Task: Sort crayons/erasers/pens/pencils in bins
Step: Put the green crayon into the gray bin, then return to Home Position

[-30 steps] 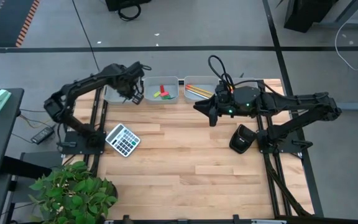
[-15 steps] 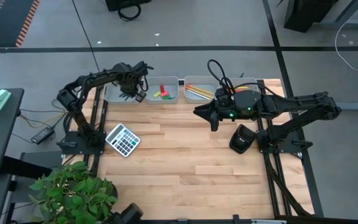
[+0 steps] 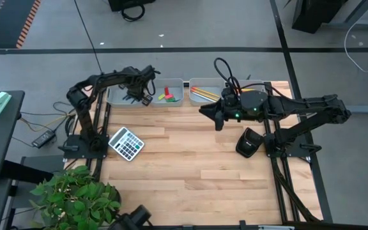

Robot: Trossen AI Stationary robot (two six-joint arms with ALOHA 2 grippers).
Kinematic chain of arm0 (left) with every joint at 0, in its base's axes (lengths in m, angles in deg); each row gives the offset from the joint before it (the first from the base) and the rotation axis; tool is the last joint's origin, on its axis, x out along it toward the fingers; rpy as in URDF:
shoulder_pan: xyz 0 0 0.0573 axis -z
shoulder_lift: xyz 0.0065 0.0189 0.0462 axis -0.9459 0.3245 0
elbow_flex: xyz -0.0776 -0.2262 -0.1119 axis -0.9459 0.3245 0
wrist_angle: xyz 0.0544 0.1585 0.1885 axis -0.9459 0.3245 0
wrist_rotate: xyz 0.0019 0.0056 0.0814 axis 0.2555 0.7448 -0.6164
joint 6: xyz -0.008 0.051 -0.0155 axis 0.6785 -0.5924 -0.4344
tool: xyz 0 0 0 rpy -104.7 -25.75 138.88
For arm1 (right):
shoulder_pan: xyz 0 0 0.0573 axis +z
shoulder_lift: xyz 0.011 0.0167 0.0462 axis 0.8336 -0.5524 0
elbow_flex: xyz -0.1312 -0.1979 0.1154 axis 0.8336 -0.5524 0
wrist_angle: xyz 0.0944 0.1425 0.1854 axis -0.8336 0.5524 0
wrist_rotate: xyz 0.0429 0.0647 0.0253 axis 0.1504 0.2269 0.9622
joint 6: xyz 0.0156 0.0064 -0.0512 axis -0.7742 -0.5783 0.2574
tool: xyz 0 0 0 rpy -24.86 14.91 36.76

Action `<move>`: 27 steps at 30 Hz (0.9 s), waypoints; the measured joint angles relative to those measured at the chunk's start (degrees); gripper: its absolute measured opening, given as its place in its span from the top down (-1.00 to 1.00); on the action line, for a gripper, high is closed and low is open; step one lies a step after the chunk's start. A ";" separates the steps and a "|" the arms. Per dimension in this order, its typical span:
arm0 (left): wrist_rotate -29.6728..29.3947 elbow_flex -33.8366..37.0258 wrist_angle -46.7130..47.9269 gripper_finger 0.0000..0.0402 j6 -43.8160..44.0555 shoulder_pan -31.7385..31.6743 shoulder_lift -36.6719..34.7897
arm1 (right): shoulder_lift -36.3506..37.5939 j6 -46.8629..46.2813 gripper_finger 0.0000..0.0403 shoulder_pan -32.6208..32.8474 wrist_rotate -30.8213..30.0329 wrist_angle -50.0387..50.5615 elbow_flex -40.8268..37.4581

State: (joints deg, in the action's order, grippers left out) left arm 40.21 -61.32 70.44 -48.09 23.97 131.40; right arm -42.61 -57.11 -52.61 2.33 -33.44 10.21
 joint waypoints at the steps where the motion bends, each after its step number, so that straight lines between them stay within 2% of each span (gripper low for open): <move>1: -0.01 0.00 0.00 0.76 0.02 0.00 0.44 | 0.00 0.00 0.42 -0.15 0.00 0.06 0.00; 7: 1.10 0.02 -0.46 0.74 0.31 0.00 1.18 | 0.02 0.00 0.42 -0.42 0.00 0.39 0.00; 17: 1.10 -0.04 0.35 0.31 -0.03 0.02 0.76 | 0.02 0.00 0.42 -0.42 0.00 0.83 0.00; 22: 1.14 -2.35 4.33 0.17 -1.94 0.11 -2.29 | 0.02 0.93 0.42 -0.52 -0.02 1.38 -0.02; 27: 1.14 -5.94 9.02 0.15 -3.12 0.09 -8.30 | 0.37 3.76 0.44 -1.67 0.00 1.41 -0.07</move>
State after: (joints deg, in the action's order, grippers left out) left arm 41.36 -67.26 79.46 -51.21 24.06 123.10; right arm -42.25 -53.35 -54.27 2.33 -32.03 10.14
